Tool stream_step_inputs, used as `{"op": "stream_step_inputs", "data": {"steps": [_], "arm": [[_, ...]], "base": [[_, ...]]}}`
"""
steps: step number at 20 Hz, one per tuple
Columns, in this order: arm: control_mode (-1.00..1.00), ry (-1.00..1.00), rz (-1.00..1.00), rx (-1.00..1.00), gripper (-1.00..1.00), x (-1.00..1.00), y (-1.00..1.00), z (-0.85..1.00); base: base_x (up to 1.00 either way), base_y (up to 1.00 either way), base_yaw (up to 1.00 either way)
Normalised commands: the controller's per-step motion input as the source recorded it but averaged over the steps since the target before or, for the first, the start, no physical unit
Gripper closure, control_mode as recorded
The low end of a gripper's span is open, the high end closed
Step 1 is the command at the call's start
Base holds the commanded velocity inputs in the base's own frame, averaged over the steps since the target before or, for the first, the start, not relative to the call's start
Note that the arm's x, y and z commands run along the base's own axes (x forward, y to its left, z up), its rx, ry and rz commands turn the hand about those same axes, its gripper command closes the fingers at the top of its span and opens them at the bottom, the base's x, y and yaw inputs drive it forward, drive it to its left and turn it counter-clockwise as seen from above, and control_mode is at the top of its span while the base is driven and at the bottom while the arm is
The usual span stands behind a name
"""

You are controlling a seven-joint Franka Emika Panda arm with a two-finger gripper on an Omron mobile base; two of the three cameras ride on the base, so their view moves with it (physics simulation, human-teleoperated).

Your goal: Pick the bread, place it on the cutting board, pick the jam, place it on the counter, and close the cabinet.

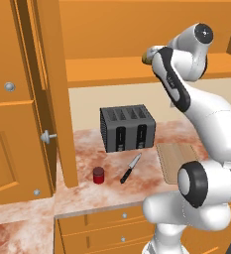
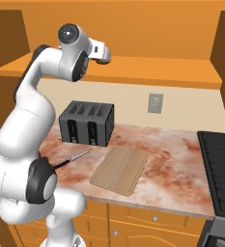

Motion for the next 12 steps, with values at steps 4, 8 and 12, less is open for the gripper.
{"op": "stream_step_inputs", "data": {"steps": [4,8,12], "arm": [[-1.0,0.01,0.0,0.0,-1.0,0.34,0.0,0.0],[-1.0,0.01,0.0,0.0,-1.0,0.38,0.0,0.0],[-1.0,0.0,0.0,0.0,-1.0,0.34,0.0,0.0]], "base": [[0.0,0.0,0.0],[0.0,0.0,0.0],[0.0,0.0,0.0]]}}
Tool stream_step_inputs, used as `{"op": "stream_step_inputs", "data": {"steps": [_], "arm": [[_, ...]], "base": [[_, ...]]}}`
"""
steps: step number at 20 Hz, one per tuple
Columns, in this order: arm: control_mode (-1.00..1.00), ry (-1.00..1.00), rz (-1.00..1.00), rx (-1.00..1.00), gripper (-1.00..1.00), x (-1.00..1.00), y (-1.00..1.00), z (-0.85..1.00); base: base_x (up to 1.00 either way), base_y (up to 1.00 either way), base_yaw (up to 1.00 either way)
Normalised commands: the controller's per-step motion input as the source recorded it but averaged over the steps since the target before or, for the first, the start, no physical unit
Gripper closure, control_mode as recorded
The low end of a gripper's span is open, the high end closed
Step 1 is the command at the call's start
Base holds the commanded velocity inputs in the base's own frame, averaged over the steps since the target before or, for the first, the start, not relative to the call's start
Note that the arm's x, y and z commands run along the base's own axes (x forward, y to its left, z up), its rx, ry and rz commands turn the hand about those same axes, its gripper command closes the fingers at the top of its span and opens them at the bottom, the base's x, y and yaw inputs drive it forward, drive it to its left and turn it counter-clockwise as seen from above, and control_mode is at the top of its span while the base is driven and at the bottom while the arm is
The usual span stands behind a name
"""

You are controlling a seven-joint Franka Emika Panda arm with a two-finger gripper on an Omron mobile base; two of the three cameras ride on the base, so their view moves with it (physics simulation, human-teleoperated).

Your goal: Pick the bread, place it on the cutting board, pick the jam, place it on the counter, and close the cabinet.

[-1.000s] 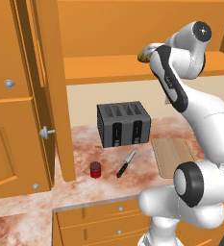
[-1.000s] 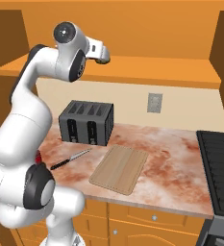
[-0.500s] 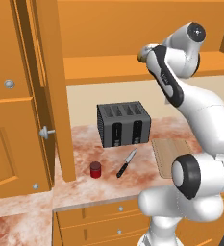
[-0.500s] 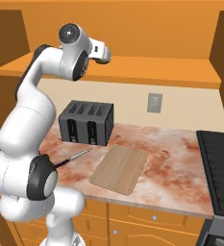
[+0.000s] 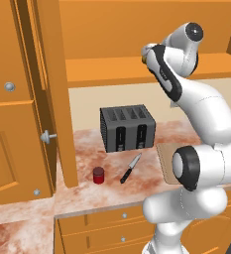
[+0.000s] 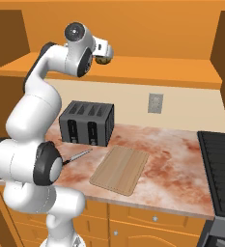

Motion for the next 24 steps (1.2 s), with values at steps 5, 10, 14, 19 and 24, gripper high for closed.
{"op": "stream_step_inputs", "data": {"steps": [5,10,14,19,24], "arm": [[-1.0,0.0,0.0,0.0,-1.0,0.32,-0.01,0.0],[-1.0,0.0,0.0,0.0,-1.0,0.24,-0.12,0.0],[-1.0,0.0,0.0,0.0,-1.0,0.16,-0.09,-0.06],[-1.0,0.0,0.0,-0.01,-1.0,0.14,-0.01,-0.19],[-1.0,0.0,0.0,-0.01,-1.0,0.13,0.0,-0.24]], "base": [[0.0,0.0,0.0],[0.0,0.0,0.0],[0.0,0.0,0.0],[0.0,0.0,0.0],[0.0,0.0,0.0]]}}
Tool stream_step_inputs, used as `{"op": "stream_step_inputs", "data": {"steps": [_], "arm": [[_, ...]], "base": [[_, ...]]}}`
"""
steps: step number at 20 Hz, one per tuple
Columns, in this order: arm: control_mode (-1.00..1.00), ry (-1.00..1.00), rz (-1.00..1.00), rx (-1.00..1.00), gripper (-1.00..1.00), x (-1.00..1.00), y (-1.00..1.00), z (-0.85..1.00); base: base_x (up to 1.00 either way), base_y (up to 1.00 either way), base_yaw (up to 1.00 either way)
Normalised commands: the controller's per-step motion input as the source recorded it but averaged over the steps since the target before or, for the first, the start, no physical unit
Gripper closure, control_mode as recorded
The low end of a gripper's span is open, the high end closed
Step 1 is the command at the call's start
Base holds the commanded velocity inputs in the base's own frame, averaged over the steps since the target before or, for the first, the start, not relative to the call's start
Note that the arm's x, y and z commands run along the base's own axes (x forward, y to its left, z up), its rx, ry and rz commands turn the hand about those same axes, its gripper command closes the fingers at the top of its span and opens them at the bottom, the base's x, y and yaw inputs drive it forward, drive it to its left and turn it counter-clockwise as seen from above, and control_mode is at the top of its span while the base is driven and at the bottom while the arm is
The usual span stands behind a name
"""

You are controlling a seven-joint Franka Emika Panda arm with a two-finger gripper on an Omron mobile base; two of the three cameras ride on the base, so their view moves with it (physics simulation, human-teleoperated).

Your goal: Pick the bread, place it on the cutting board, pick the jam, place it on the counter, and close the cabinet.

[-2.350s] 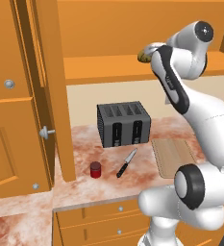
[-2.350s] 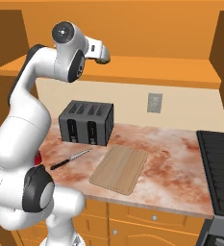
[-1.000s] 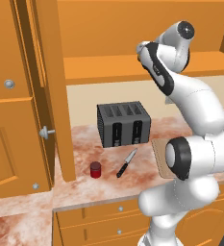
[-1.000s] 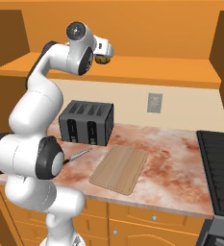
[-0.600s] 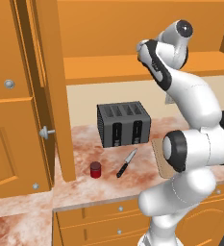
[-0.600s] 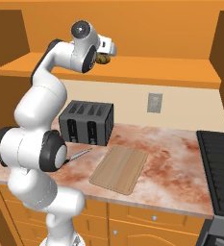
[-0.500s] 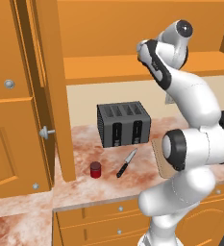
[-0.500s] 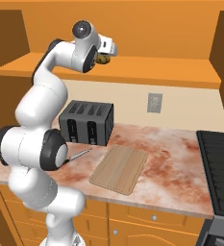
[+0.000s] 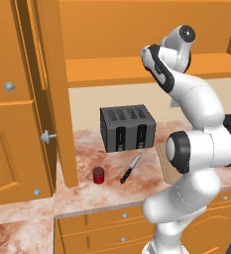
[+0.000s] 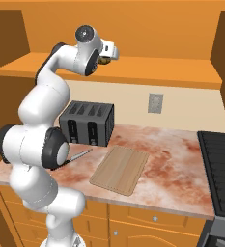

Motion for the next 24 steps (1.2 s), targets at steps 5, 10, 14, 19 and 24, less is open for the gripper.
{"op": "stream_step_inputs", "data": {"steps": [5,10,14,19,24], "arm": [[-1.0,0.0,0.0,0.0,-1.0,0.19,0.0,-0.14],[-1.0,0.0,0.0,0.0,-1.0,0.31,0.0,0.0],[-1.0,0.0,0.0,0.0,-1.0,0.34,0.0,0.0],[-1.0,0.0,0.0,0.0,-1.0,0.33,-0.01,0.0],[-1.0,0.0,0.0,0.0,-1.0,0.29,0.0,0.0]], "base": [[0.0,0.0,0.0],[0.0,0.0,0.0],[0.0,0.0,0.0],[0.0,0.0,0.0],[0.0,0.0,0.0]]}}
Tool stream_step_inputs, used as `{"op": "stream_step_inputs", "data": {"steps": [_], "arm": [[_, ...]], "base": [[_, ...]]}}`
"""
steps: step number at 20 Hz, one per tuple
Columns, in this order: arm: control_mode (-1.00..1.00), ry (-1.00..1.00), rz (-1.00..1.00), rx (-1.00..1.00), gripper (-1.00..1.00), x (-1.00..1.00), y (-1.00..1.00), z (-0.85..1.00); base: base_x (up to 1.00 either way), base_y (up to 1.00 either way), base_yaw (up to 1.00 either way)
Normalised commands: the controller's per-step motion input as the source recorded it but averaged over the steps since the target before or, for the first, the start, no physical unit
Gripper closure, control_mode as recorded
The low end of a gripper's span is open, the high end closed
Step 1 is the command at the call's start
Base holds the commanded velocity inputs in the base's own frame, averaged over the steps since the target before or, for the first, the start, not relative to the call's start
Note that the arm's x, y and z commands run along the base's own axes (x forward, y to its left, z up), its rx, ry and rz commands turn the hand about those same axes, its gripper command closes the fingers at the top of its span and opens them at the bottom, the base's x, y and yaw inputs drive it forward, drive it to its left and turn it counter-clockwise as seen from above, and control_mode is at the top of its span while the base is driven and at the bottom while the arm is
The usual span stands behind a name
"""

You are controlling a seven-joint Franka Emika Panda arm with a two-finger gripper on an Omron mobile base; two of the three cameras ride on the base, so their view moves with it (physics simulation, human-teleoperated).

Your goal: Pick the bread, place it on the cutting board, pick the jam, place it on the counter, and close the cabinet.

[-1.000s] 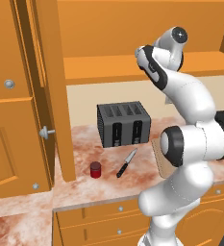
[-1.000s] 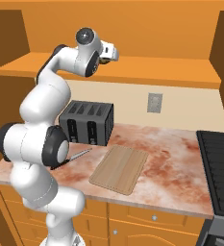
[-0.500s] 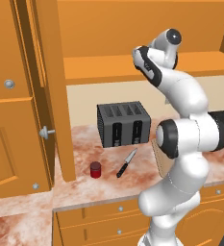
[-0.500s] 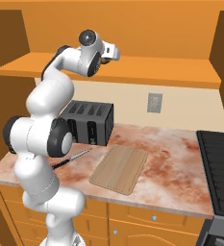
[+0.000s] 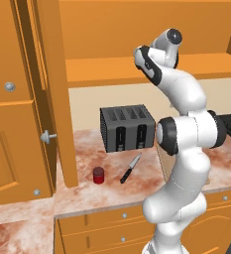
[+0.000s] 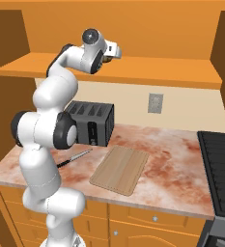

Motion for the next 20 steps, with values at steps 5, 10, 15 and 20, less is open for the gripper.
{"op": "stream_step_inputs", "data": {"steps": [5,10,15,20], "arm": [[-1.0,0.0,0.0,0.0,-1.0,0.23,0.0,-0.01],[-1.0,0.0,0.0,0.0,1.0,0.18,0.0,-0.08],[-1.0,0.0,0.0,0.0,1.0,0.06,0.0,0.0],[-1.0,0.0,0.0,0.0,1.0,-0.08,-0.01,0.0]], "base": [[0.0,0.0,0.0],[0.0,0.0,0.0],[0.0,0.0,0.0],[0.0,0.0,0.0]]}}
